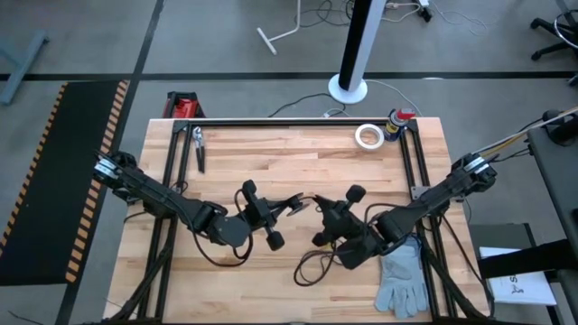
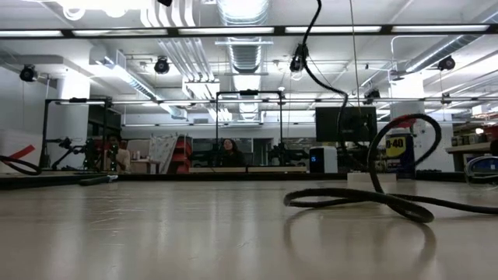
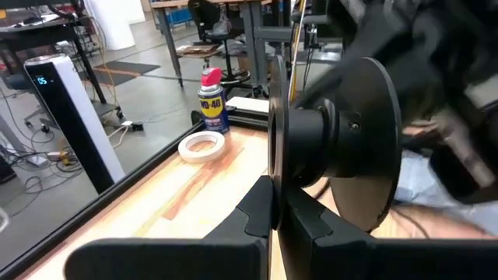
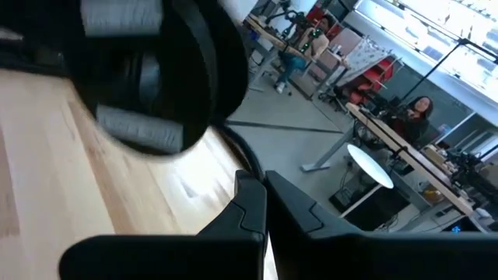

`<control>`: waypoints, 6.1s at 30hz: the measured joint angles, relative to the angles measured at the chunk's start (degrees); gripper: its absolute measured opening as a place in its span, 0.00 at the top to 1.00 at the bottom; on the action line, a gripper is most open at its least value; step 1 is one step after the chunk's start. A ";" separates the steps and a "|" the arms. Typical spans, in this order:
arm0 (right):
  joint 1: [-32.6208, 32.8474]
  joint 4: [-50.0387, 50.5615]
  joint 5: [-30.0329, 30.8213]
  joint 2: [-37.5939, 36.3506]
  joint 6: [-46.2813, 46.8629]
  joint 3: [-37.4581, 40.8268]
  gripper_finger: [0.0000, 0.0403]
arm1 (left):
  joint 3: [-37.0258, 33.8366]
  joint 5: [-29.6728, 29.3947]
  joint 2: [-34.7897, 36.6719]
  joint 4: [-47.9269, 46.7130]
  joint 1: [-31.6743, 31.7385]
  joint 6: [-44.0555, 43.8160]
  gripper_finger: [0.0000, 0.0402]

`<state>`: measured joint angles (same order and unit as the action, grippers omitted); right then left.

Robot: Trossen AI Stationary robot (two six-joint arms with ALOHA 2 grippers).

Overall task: Coil cords
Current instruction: Coil the black wire into the spool

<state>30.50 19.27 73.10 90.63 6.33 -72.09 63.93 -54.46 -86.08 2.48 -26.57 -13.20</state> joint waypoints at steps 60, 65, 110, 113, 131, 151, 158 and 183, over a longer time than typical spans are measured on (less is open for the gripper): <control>-4.88 -48.79 -41.17 2.21 16.43 22.99 0.62 | -2.61 -11.97 -0.76 8.50 -1.41 23.30 1.00; -5.63 -49.85 -40.46 2.21 16.28 22.99 0.60 | -2.61 -10.99 -0.76 10.03 -1.51 24.37 1.00; -7.30 -58.32 -43.11 11.53 10.63 20.19 0.98 | -2.67 -9.38 -0.86 13.46 -1.79 26.20 1.00; -7.29 -54.63 -42.22 10.04 10.29 20.19 0.99 | -2.67 -9.38 -0.87 13.46 -2.17 26.01 1.00; -5.42 -42.92 -26.55 -6.80 7.76 28.09 1.00 | -2.70 -9.44 -0.87 7.90 -4.87 24.83 1.00; -1.90 -41.67 -34.10 -4.25 -7.01 15.34 1.00 | -2.72 -9.38 -2.94 0.05 -0.19 18.30 1.00; -3.17 -31.05 -37.58 1.58 -8.42 5.50 1.00 | -2.72 -7.27 -2.97 0.44 0.36 17.02 1.00; -3.34 -24.39 -35.57 5.81 -8.72 0.65 0.68 | -2.74 -6.47 -3.02 8.06 0.37 15.62 1.00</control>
<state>27.16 -5.13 37.53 96.44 -2.40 -71.44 61.19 -60.93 -89.10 10.54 -26.20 2.42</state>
